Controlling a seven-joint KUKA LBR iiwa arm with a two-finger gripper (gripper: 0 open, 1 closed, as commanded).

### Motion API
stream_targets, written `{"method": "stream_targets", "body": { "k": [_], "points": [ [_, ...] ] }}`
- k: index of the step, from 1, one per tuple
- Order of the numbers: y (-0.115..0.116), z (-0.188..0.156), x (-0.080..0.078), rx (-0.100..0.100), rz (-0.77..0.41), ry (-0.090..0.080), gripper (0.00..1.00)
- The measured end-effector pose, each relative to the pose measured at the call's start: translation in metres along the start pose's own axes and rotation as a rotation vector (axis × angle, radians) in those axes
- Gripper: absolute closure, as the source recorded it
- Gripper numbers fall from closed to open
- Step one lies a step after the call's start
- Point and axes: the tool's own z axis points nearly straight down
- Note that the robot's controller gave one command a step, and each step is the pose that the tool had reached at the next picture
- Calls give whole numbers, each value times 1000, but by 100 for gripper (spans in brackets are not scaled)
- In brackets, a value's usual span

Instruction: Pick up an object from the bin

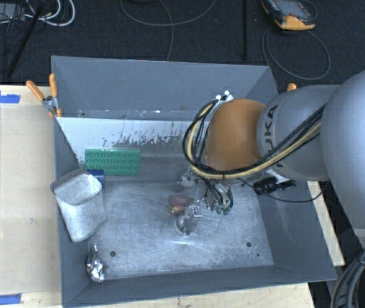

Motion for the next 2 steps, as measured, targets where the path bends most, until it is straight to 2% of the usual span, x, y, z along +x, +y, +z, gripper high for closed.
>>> {"method": "stream_targets", "body": {
  "k": [1, 2],
  "points": [
    [-2, 3, 1, 2, 4, 1, 100],
    [-36, -147, 25, 4, -271, 3, 100]
  ]
}}
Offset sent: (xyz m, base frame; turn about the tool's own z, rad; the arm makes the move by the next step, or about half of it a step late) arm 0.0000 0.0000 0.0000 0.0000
